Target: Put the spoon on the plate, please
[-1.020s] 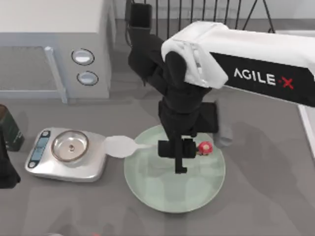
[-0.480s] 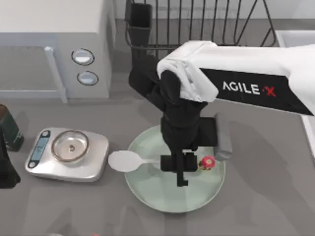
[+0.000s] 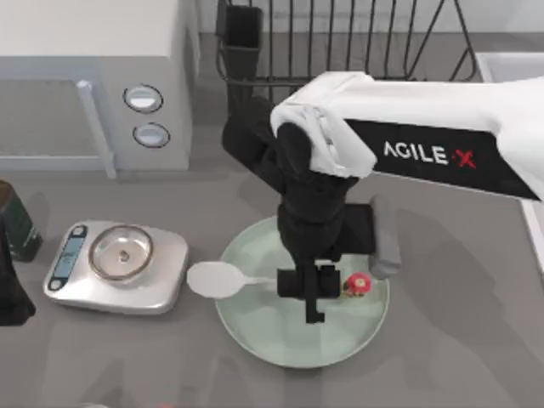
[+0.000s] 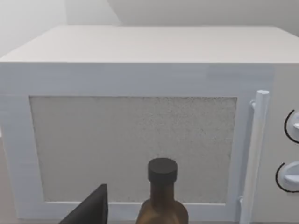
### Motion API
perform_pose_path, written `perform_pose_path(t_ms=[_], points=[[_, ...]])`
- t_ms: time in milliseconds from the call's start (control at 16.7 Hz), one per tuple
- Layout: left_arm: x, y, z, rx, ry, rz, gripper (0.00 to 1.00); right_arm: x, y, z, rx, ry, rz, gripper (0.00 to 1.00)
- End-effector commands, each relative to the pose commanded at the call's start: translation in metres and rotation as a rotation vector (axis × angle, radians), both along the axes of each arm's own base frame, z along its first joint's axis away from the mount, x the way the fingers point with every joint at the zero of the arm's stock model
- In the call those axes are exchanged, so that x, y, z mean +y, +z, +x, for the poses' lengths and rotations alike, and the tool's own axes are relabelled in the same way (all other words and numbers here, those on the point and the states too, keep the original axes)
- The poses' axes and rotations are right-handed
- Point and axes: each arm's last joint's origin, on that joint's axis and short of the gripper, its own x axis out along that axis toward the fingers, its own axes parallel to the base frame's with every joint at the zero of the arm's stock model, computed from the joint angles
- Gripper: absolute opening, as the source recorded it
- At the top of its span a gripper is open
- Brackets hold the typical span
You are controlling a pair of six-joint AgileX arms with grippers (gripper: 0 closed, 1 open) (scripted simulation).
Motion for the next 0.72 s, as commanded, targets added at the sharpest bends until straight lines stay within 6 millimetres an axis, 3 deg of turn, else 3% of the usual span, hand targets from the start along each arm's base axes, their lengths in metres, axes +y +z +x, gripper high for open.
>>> perform_pose_path(t_ms=[360,720], points=[[0.0000,0.0000,0.0000,0.000,0.000,0.000,1.00,0.0000,0.0000,0.0000,0.000,0.000,0.000,0.98],[0.0000,0.0000,0.0000,0.000,0.000,0.000,1.00,0.0000,0.0000,0.0000,0.000,0.000,0.000,1.00]])
